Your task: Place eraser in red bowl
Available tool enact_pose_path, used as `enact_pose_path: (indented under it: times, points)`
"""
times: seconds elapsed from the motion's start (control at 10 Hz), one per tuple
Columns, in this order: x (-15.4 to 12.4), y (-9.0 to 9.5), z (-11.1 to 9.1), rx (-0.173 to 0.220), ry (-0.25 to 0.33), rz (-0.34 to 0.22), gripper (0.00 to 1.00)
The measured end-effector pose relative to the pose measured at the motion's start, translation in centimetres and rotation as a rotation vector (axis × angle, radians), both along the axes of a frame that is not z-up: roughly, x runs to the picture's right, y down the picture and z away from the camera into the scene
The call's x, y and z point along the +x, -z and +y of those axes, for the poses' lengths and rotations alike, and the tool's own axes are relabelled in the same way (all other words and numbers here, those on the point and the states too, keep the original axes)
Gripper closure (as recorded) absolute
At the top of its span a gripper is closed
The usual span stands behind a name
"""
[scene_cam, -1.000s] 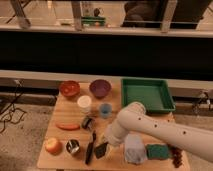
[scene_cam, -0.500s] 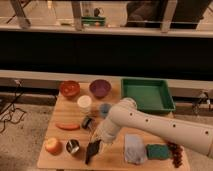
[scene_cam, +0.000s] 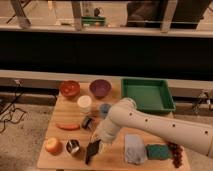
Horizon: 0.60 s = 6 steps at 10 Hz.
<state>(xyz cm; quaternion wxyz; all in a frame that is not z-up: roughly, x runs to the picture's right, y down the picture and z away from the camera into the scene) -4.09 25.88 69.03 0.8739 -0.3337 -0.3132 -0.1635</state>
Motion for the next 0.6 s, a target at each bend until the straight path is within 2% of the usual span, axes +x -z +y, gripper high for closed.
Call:
enact_pose_path:
  times: [0.2, 0.4, 0.6]
  points:
    - [-0.5, -0.2, -1.2, 0.031, -0.018, 0.013, 1.00]
    - [-2.4, -1.2, -3.9, 0.067, -0.023, 0.005, 1.00]
    - [-4.0, -1.7, -5.5, 0.086, -0.021, -0.007, 1.00]
